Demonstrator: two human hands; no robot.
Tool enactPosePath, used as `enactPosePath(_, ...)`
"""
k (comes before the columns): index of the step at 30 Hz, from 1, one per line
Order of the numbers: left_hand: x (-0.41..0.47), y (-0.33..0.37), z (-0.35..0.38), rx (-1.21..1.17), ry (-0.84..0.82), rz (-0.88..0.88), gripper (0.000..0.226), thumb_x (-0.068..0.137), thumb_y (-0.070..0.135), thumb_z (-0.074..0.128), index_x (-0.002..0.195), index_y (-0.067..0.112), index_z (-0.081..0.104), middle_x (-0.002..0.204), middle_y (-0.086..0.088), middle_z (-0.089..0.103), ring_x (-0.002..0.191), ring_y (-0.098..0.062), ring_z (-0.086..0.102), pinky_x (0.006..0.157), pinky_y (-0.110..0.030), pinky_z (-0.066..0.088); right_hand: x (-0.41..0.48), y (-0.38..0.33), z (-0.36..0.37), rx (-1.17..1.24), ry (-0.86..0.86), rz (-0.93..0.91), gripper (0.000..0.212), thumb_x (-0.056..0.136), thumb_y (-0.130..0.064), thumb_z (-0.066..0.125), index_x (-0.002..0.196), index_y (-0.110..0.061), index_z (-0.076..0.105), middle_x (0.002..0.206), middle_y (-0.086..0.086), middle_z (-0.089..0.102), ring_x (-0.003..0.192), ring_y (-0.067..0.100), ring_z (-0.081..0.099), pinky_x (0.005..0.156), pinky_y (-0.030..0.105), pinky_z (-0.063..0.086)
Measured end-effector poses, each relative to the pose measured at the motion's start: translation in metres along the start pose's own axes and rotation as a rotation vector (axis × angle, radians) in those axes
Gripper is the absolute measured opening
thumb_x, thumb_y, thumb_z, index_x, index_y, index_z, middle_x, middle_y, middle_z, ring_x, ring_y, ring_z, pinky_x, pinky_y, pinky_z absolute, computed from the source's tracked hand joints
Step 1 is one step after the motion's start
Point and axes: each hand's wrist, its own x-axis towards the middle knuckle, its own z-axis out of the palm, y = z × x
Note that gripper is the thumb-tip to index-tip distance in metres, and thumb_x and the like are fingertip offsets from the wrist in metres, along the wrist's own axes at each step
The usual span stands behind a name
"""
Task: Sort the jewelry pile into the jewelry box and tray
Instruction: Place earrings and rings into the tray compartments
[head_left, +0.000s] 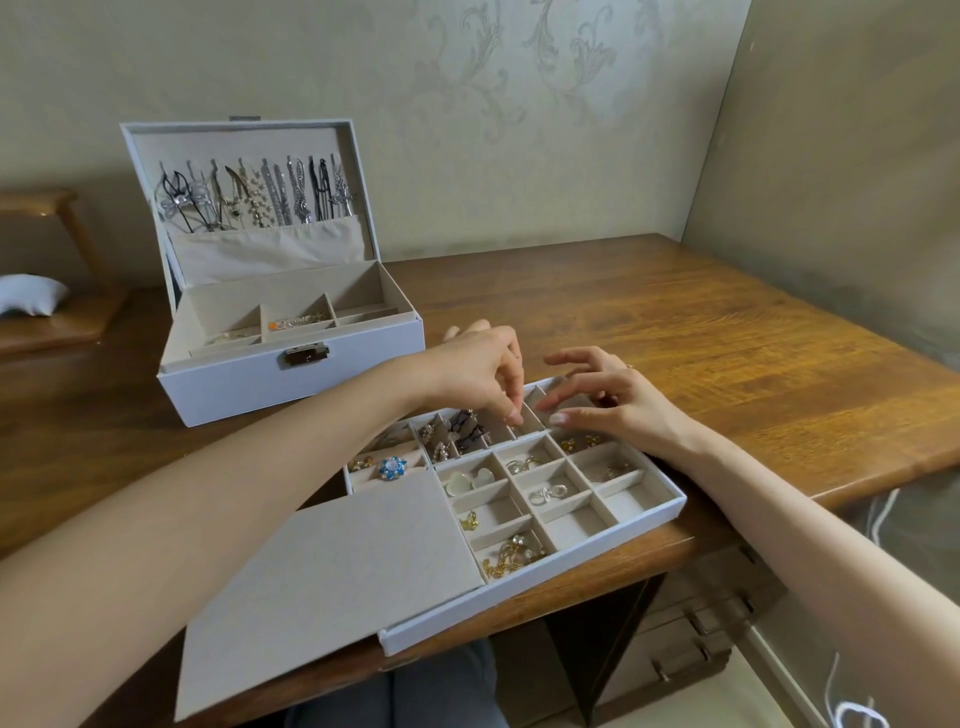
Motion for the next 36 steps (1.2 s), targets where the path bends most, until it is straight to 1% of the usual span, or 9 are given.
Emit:
enactPosePath(3, -0.001, -0.001, 0.000, -0.027, 0.002, 0.014, 0.010, 0.076, 0.033, 0.075, 0.071, 0.030, 0.067, 0.099, 0.013, 0.045, 0.102, -0.009, 0.034, 0.092, -0.034, 0.023, 0.002, 0.001, 0.003, -0.082, -0.035, -0.030, 0.008, 0.079, -0.031, 0.073, 0.085, -0.037, 0.073, 0.134, -0.012, 0.046, 0.119, 0.005, 0.040, 0.090, 0.016, 0.032)
enactPosePath(7, -0.002, -0.003, 0.001, -0.042, -0.007, 0.020, 0.009, 0.077, 0.033, 0.074, 0.073, 0.030, 0.068, 0.098, 0.013, 0.044, 0.102, -0.009, 0.035, 0.096, -0.037, 0.026, 0.005, 0.001, 0.004, -0.132, -0.070, -0.025, 0.014, 0.078, -0.043, 0.065, 0.088, -0.036, 0.073, 0.134, -0.017, 0.045, 0.119, 0.000, 0.037, 0.095, 0.019, 0.028)
enactPosePath(11, -0.002, -0.003, 0.001, -0.039, -0.006, 0.021, 0.011, 0.078, 0.033, 0.073, 0.071, 0.031, 0.066, 0.097, 0.013, 0.044, 0.101, -0.008, 0.035, 0.097, -0.037, 0.026, 0.007, -0.001, 0.003, -0.173, -0.077, -0.035, 0.010, 0.087, -0.026, 0.066, 0.093, -0.026, 0.075, 0.134, -0.013, 0.046, 0.122, 0.009, 0.036, 0.096, 0.028, 0.027)
enactPosePath(17, -0.002, -0.002, 0.001, -0.051, -0.009, 0.018, 0.011, 0.078, 0.032, 0.074, 0.069, 0.031, 0.066, 0.097, 0.014, 0.045, 0.101, -0.009, 0.036, 0.098, -0.037, 0.027, 0.014, -0.010, 0.003, -0.210, -0.102, -0.063, 0.014, 0.084, -0.013, 0.067, 0.085, -0.023, 0.076, 0.130, -0.009, 0.051, 0.120, 0.010, 0.042, 0.104, 0.038, 0.034)
enactPosePath(24, 0.001, 0.002, 0.002, -0.013, 0.004, 0.017, 0.012, 0.077, 0.028, 0.074, 0.069, 0.025, 0.067, 0.100, 0.011, 0.048, 0.099, -0.008, 0.036, 0.096, -0.035, 0.026, 0.016, -0.018, 0.001, -0.159, -0.127, -0.025, 0.012, 0.083, -0.007, 0.068, 0.088, -0.014, 0.077, 0.127, -0.007, 0.052, 0.114, 0.007, 0.050, 0.089, 0.013, 0.043)
enactPosePath(26, 0.003, 0.002, 0.005, -0.021, 0.009, 0.019, 0.011, 0.078, 0.028, 0.073, 0.069, 0.025, 0.067, 0.099, 0.011, 0.048, 0.100, -0.008, 0.036, 0.095, -0.035, 0.026, 0.016, -0.018, 0.001, -0.148, -0.125, -0.015, 0.012, 0.082, -0.007, 0.068, 0.087, -0.014, 0.077, 0.126, -0.007, 0.053, 0.112, 0.005, 0.051, 0.087, 0.012, 0.044)
enactPosePath(29, 0.006, 0.000, 0.009, -0.011, 0.042, 0.010, 0.010, 0.078, 0.029, 0.073, 0.072, 0.025, 0.067, 0.098, 0.011, 0.048, 0.098, -0.009, 0.038, 0.093, -0.035, 0.028, 0.016, -0.020, 0.001, -0.137, -0.136, 0.000, 0.012, 0.081, -0.007, 0.068, 0.084, -0.015, 0.076, 0.124, -0.006, 0.054, 0.110, 0.006, 0.052, 0.090, 0.018, 0.045)
enactPosePath(33, 0.009, -0.003, 0.016, 0.009, 0.124, -0.014, 0.017, 0.075, 0.030, 0.077, 0.070, 0.024, 0.061, 0.096, 0.007, 0.051, 0.096, -0.011, 0.040, 0.083, -0.032, 0.032, 0.018, -0.020, 0.002, -0.141, -0.140, 0.023, 0.013, 0.081, -0.006, 0.068, 0.082, -0.015, 0.076, 0.122, -0.006, 0.055, 0.106, 0.007, 0.055, 0.088, 0.019, 0.045)
enactPosePath(36, 0.004, -0.007, 0.014, -0.089, 0.162, -0.004, 0.014, 0.073, 0.029, 0.078, 0.074, 0.023, 0.065, 0.090, 0.007, 0.052, 0.087, -0.008, 0.042, 0.077, -0.028, 0.033, 0.016, -0.020, 0.002, -0.161, -0.123, 0.011, 0.016, 0.081, -0.009, 0.069, 0.079, -0.024, 0.075, 0.120, -0.007, 0.057, 0.105, 0.005, 0.054, 0.086, 0.019, 0.044)
